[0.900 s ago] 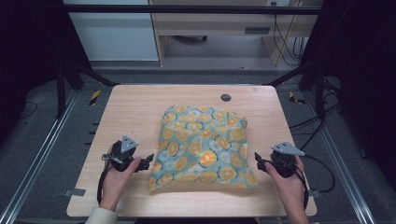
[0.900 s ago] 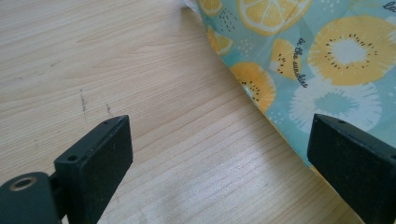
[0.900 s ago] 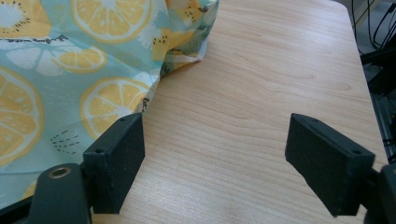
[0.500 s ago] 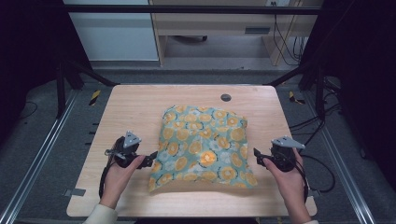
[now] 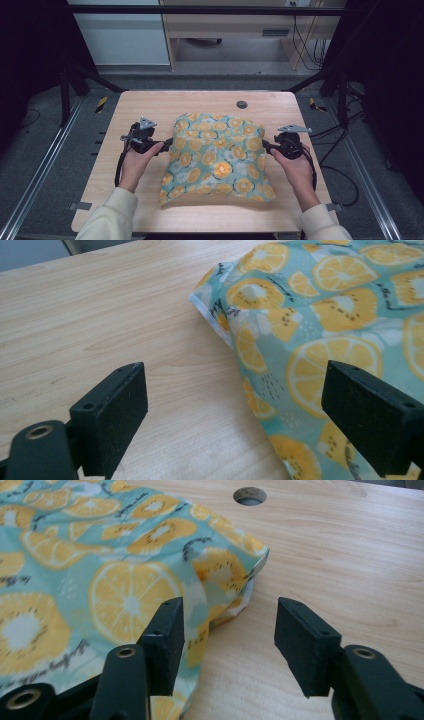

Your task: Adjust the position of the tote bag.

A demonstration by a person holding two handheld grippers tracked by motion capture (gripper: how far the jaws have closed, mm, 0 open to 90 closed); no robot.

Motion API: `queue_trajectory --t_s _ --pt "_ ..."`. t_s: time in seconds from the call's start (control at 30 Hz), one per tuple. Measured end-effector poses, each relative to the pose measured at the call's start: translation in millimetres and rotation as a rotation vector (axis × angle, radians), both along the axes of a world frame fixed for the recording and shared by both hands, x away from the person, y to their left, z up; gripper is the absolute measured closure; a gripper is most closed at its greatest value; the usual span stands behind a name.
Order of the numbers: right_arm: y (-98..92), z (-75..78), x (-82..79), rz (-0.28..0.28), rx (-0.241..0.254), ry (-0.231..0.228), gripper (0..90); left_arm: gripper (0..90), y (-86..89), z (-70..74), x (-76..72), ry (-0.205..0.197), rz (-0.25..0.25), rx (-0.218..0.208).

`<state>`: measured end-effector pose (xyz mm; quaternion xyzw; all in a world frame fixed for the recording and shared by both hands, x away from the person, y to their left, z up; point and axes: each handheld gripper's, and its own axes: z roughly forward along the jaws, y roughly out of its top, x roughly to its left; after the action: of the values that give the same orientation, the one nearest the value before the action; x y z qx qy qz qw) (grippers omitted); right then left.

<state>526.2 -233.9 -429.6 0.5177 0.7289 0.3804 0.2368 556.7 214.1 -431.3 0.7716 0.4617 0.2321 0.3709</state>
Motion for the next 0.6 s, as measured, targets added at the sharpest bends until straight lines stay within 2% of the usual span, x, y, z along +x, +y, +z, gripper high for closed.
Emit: queue_trajectory --t_s 0.03,0.13,0.17,0.23,0.37,0.47,0.6 --pt "0.4 -0.6 3.0 0.014 0.025 0.000 53.8 11.2 -0.4 -0.2 1.3 0.001 0.010 -0.005" --pt "1.8 -2.4 5.2 0.039 0.024 0.006 57.0 12.2 -2.1 -2.7 5.3 0.008 0.023 -0.031" --pt "3.5 -4.3 8.2 0.043 0.022 0.016 58.3 12.5 -4.5 -4.4 8.0 0.024 0.022 -0.026" --pt "4.0 -5.0 10.6 0.049 0.017 0.017 58.0 12.5 -5.5 -4.9 8.3 0.030 0.015 -0.015" --pt "4.1 -3.1 21.2 0.043 0.007 0.025 53.1 12.0 -7.8 -8.5 7.4 0.034 0.007 0.006" --pt "2.8 -2.2 32.2 0.032 0.015 0.044 48.0 11.9 -6.4 -11.4 12.5 0.037 0.019 -0.007" --pt "5.6 0.1 45.0 0.058 0.038 0.053 41.7 11.8 -5.8 -12.5 20.7 0.037 0.031 -0.030"
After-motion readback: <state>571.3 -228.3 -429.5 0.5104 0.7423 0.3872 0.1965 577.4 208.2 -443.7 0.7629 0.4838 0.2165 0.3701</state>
